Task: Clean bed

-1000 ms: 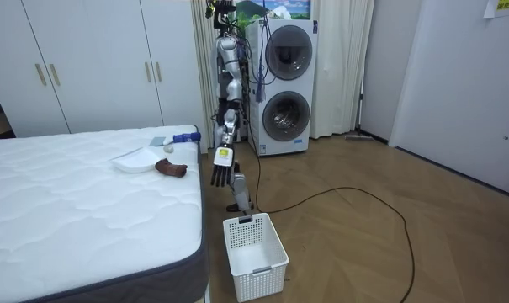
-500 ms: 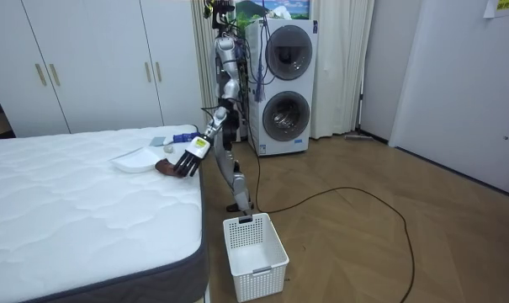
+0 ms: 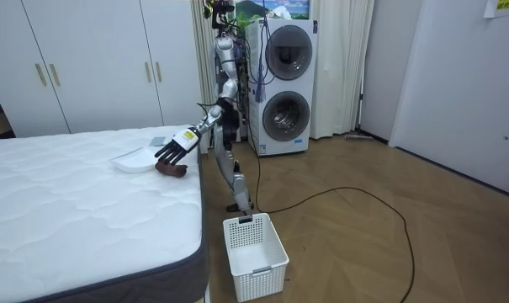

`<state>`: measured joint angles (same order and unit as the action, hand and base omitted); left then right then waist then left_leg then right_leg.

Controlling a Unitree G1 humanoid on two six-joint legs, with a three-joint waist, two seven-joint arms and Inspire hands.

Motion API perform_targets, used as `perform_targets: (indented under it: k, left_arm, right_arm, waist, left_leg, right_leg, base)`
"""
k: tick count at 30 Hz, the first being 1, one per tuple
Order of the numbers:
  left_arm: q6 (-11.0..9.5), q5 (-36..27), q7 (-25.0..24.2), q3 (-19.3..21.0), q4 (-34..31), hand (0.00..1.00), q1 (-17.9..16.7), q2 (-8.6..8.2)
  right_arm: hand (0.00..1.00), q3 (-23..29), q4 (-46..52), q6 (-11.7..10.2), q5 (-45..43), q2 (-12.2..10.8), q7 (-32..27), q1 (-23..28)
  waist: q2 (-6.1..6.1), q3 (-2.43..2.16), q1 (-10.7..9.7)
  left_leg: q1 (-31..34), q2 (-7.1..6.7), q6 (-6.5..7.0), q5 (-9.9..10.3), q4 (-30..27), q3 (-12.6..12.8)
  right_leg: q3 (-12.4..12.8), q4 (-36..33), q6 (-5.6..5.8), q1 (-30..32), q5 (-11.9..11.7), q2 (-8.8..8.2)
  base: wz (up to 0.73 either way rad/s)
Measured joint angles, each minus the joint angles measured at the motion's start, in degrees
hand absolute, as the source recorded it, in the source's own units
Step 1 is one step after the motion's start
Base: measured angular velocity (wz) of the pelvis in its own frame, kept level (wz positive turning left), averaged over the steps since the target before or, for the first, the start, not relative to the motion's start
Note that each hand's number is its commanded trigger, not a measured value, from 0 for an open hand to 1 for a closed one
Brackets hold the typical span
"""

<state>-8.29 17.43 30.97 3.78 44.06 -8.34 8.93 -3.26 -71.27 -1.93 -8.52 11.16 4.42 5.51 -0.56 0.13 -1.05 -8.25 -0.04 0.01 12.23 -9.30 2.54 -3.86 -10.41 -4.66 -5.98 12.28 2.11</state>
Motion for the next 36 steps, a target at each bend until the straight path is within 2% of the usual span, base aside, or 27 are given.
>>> perform_targets:
  k: [5, 14, 18, 27, 33, 34, 36]
  left_arm:
    - [-0.5, 0.0, -0.1, -0.6, 0.0, 0.00, 0.3, 0.00]
    - [-0.9, 0.2, -0.5, -0.7, 0.9, 0.00, 3.7, -0.02]
    - [-0.9, 0.2, -1.9, -1.0, 1.0, 0.00, 3.7, -0.04]
    - [0.5, 0.2, -3.0, -3.3, 1.0, 0.00, 4.5, -0.03]
    - [0.5, 0.2, -2.9, -3.5, 1.1, 0.00, 8.6, -0.01]
    - [0.4, 0.2, -2.9, -3.5, 1.1, 0.00, 9.3, -0.01]
    - [0.0, 0.2, -2.8, -4.3, 3.1, 0.00, 10.8, 0.11]
  right_arm:
    - [0.00, 0.0, 0.0, 0.0, 0.9, 0.0, 0.0, 0.2]
    - [0.00, 0.1, 0.0, 0.0, 1.5, 0.0, -0.5, 0.1]
    - [0.00, 0.1, 0.1, 0.0, 1.5, 0.0, -0.4, 0.0]
    - [0.00, 0.0, 0.1, 0.1, 2.0, 0.4, -0.6, -1.3]
    - [0.00, -0.3, -2.0, 0.0, 4.6, 0.7, -0.9, -3.1]
    - [0.00, -0.3, -2.5, 0.0, 4.6, 0.7, -0.9, -3.7]
    - [0.00, -0.3, -2.6, 0.0, 4.6, 0.7, -1.3, -4.2]
  waist:
    - [-0.03, -0.01, -0.2]
    - [0.34, 0.03, -0.6]
    - [0.59, -0.08, -0.6]
    - [1.44, -0.29, -2.0]
    - [1.72, 0.19, -2.3]
    - [1.73, 0.50, -2.4]
    - [1.85, 0.67, -2.3]
  left_leg:
    - [-0.1, 0.02, 0.00, 0.0, 0.0, 0.2]
    - [-0.2, 0.02, 0.00, 0.0, 0.0, 0.1]
    - [0.6, 0.03, 0.00, 0.0, 0.0, 0.3]
    - [4.7, 0.21, 0.00, 0.0, -0.3, 0.2]
    - [6.6, 0.26, 0.02, 0.0, -0.3, 0.1]
    - [6.8, 0.26, 0.03, 0.0, -0.3, 0.1]
    - [7.1, 0.23, 0.04, 0.0, -0.3, 0.2]
  right_leg:
    - [0.7, 0.0, 0.00, 0.0, 0.0, 0.08]
    - [1.4, -0.2, -0.02, 0.2, 0.0, 0.12]
    - [1.4, -0.3, 0.00, 1.1, -0.1, 0.13]
    - [0.4, -0.7, -0.09, 5.0, -0.5, 0.17]
    - [0.3, -1.4, -0.07, 6.7, -0.6, 0.18]
    - [0.3, -1.4, -0.04, 6.9, -0.7, 0.19]
    - [0.3, -1.4, 0.03, 7.3, -0.8, 0.17]
  base:
    - [-0.06]
    - [-0.02]
    - [-0.01]
    - [0.05]
    - [0.01]
    - [0.00]
    - [-0.02]
